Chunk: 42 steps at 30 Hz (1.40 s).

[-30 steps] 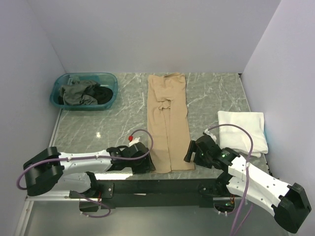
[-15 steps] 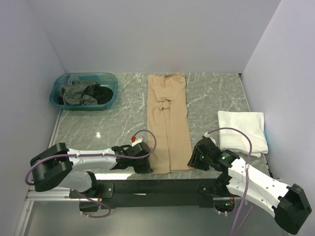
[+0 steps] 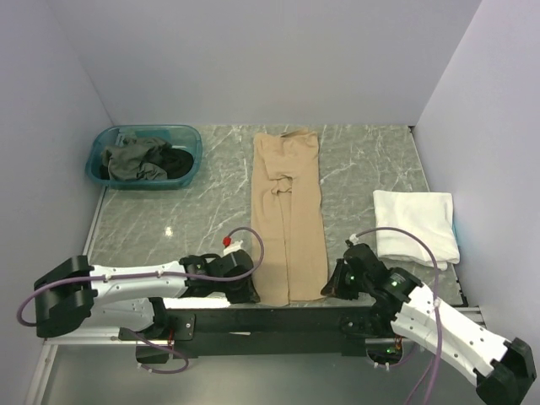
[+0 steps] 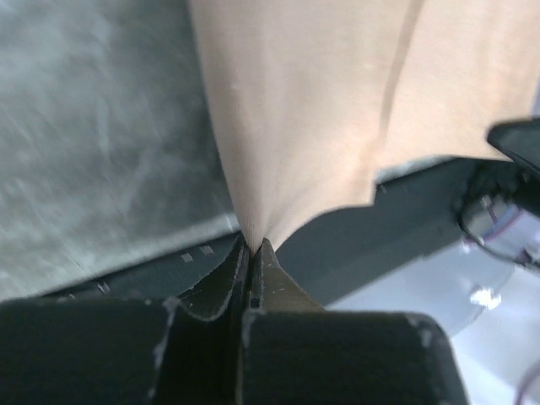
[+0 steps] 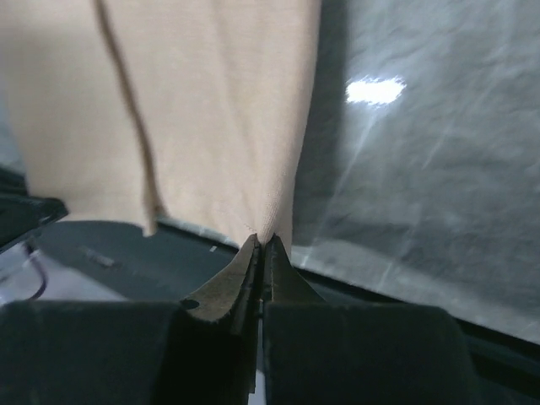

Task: Fold and stack the t-shirts
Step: Fold the tshirt

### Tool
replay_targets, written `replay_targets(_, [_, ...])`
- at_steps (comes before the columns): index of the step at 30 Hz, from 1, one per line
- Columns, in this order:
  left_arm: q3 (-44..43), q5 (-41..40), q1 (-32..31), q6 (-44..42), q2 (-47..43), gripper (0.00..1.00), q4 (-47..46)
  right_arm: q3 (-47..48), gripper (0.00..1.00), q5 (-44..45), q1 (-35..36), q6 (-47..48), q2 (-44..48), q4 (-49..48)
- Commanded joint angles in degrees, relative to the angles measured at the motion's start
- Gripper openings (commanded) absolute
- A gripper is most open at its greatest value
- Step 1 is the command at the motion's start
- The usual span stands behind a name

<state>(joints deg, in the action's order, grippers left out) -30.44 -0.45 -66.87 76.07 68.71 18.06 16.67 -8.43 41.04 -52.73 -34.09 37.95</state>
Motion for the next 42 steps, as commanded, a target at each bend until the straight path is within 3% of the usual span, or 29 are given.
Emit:
replay_targets(1, [0.20, -0.26, -2.30, 1.45, -3.31, 0.01, 0.58, -0.93, 0.00, -4.58, 1.24, -2.28, 5.34, 2.04])
replay_targets(5, [-0.50, -1.57, -2.56, 1.53, -4.46, 0.01, 1.26, 0.12, 0.00, -4.50, 1.59, -2.12, 6.93, 1.68])
replay_targets(11, [-2.87, -7.45, -1.95, 0.58, -6.21, 0.01, 2.50, 5.47, 0.00, 2.70, 1.50, -0.27, 3.68, 0.55])
replay_targets(18, [-6.73, -7.29, 9.37, -8.03, -4.55, 0.01, -1.00, 15.40, 0.00, 11.14, 0.62, 3.24, -5.72, -3.49])
replay_targets(26, [-17.46, -8.88, 17.81, -18.05, 0.36, 0.01, -3.46, 23.05, 0.00, 16.33, -5.08, 8.08, -14.77, -7.54])
replay_targets(42, [-31.08, -1.75, 29.34, -27.03, 17.85, 0.01, -8.13, 35.36, 0.00, 10.36, -17.91, 16.34, -31.91, -15.98])
